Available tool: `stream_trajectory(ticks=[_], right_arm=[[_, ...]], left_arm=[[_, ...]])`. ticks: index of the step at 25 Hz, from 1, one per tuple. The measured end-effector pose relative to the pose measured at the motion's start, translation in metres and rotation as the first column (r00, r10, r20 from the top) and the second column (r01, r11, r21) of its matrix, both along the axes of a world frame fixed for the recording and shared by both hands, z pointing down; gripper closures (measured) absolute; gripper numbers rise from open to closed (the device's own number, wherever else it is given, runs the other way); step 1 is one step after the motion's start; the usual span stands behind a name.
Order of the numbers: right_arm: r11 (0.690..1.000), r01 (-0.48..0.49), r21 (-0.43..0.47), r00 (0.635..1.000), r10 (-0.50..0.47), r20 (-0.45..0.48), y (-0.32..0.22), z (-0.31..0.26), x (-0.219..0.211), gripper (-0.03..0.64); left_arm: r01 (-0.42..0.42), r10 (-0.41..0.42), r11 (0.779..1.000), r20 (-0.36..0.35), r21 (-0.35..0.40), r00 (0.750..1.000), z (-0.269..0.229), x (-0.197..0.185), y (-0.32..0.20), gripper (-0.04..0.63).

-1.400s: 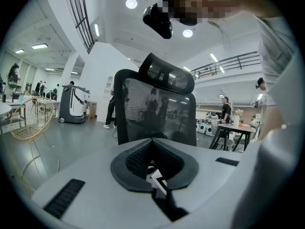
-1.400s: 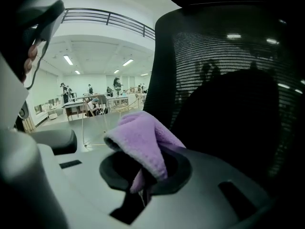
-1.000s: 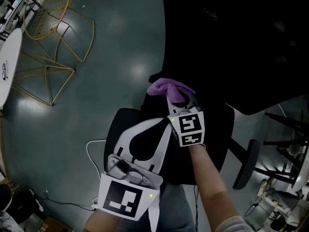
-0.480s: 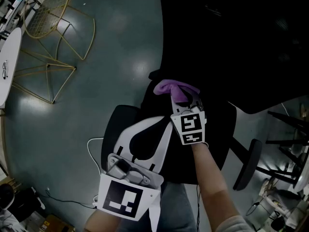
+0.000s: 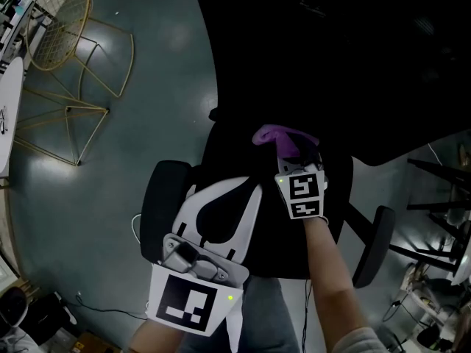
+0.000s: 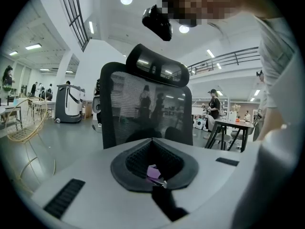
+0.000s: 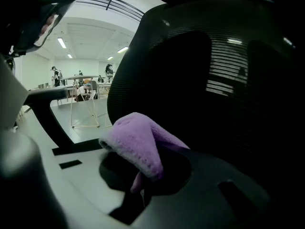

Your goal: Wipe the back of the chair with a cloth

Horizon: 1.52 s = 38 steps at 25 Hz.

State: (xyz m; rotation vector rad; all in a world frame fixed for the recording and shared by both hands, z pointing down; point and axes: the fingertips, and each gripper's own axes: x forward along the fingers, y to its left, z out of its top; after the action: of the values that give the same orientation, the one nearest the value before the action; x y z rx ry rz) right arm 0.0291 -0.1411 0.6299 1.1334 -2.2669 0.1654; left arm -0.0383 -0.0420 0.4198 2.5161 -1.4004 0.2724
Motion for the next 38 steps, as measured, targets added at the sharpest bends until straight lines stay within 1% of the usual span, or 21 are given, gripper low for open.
stream_trajectory(ticks=[5,12,22,33,36,38], right_arm=[[0.999,-0.041,-0.005,0.999,0.041,-0.020,-0.002,0.005,0.034,0.572],[0.994,-0.111,-0.016,0.994,0.111,-0.021,-0.002,0.012,0.078,0.572],[0.976,-0.214,-0.032,0.977,0.213,-0.031,0.006,0.022,0.130,0.572],[0.920,-0.385,-0.071,0.923,0.386,-0.001,0.017,0.032,0.194,0.572],[0.908,-0.412,-0.074,0.911,0.412,-0.012,0.019,0.035,0.211,0.572],[0.906,-0.417,-0.077,0.909,0.417,-0.017,0.020,0.037,0.216,0.572]], left_arm=[[-0.024,0.024,1.000,0.004,-0.003,1.000,0.001,0.017,-0.003,0.583],[-0.054,0.054,0.999,0.012,-0.008,0.998,0.005,0.039,-0.007,0.583],[-0.098,0.099,0.995,0.019,-0.012,0.995,0.008,0.062,-0.010,0.583],[-0.127,0.128,0.992,0.026,-0.019,0.991,0.009,0.081,-0.009,0.582],[-0.131,0.131,0.991,0.024,-0.023,0.991,0.010,0.085,-0.009,0.583],[-0.133,0.134,0.991,0.024,-0.023,0.991,0.012,0.088,-0.009,0.583]])
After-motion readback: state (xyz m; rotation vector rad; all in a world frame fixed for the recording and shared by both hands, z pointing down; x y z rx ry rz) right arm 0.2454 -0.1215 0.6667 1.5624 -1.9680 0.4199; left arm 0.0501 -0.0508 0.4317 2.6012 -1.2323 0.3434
